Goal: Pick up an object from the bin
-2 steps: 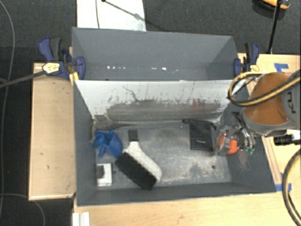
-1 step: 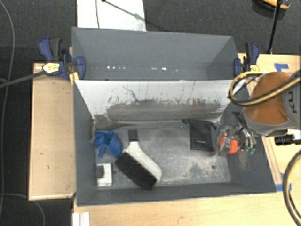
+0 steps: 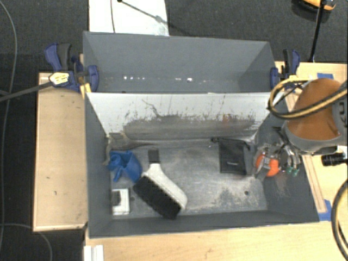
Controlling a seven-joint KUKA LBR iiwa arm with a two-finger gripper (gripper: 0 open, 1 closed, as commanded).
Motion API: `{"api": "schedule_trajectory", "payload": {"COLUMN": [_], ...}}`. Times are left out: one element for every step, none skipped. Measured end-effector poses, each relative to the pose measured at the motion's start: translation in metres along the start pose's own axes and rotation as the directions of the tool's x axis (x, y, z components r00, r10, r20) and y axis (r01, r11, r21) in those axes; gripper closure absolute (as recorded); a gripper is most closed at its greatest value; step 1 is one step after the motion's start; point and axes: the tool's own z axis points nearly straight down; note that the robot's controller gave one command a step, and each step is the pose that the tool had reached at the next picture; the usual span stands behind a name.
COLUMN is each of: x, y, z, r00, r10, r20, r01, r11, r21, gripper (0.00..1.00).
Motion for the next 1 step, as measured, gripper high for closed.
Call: {"api": "schedule_trajectory", "payload": {"x": [-0.0015], "y": [0.0], "z": [-0.0253], "r00": [1.0], "r10": [-0.001], "r20": [0.005], "r01": [0.001], "r11": [1.0], "r21": [0.0], "gripper": [1.0]}}
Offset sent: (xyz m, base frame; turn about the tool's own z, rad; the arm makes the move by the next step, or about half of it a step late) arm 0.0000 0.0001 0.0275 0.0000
